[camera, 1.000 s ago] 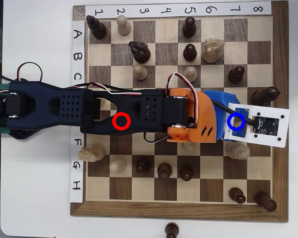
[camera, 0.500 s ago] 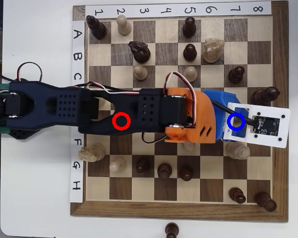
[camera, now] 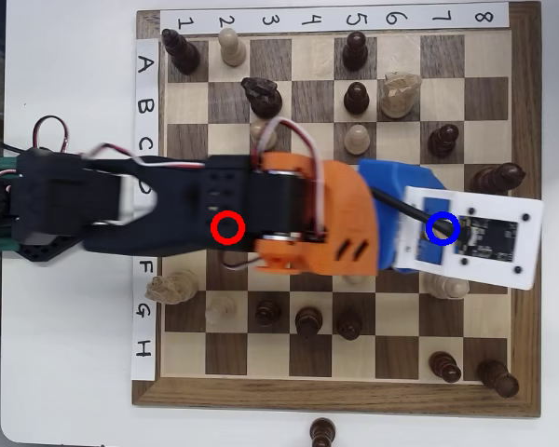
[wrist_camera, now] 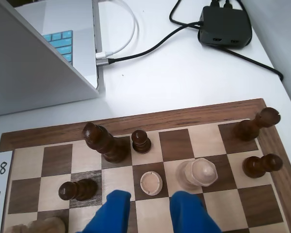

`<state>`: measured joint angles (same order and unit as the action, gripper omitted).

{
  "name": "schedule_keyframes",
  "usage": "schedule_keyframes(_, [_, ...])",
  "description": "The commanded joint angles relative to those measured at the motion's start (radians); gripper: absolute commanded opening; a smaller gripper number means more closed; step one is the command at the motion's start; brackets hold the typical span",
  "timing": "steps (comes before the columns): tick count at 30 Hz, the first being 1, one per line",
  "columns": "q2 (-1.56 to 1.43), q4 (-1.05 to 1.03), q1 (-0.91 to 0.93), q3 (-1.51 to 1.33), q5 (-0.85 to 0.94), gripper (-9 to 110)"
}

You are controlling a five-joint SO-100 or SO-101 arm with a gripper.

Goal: Move the piece to destination

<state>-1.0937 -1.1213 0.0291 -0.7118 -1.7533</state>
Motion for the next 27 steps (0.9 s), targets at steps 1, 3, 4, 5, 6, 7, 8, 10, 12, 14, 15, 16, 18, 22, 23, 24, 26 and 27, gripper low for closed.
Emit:
schedule_keyframes(1, [-0.735, 0.19, 0.037, -0.44, -0.028, 10])
schedule_keyframes(3, [-0.821, 0.215, 0.04, -0.535, 0.029, 10])
schedule_keyframes(4, [-0.861, 0.224, 0.044, -0.578, 0.06, 10])
schedule_keyframes(5, [-0.9, 0.233, 0.049, -0.621, 0.091, 10])
schedule_keyframes(6, [-0.939, 0.244, 0.054, -0.666, 0.13, 10])
schedule_keyframes(7, [-0.976, 0.25, 0.061, -0.706, 0.169, 10])
schedule_keyframes(8, [-1.012, 0.258, 0.069, -0.749, 0.206, 10])
schedule_keyframes(10, [-1.08, 0.27, 0.091, -0.831, 0.284, 10])
schedule_keyframes(12, [-1.141, 0.279, 0.118, -0.908, 0.364, 10])
schedule_keyframes(14, [-1.193, 0.291, 0.156, -0.969, 0.423, 10])
schedule_keyframes(15, [-1.216, 0.296, 0.178, -0.999, 0.457, 10])
schedule_keyframes(16, [-1.238, 0.299, 0.201, -1.026, 0.489, 10])
schedule_keyframes(18, [-1.278, 0.311, 0.253, -1.078, 0.54, 9])
schedule_keyframes(22, [-1.35, 0.314, 0.383, -1.181, 0.626, 7])
schedule_keyframes(23, [-1.368, 0.308, 0.42, -1.204, 0.646, 7])
schedule_keyframes(24, [-1.385, 0.296, 0.459, -1.224, 0.664, 7])
schedule_keyframes(26, [-1.417, 0.258, 0.535, -1.249, 0.699, 7])
schedule_keyframes(27, [-1.436, 0.252, 0.572, -1.27, 0.719, 7])
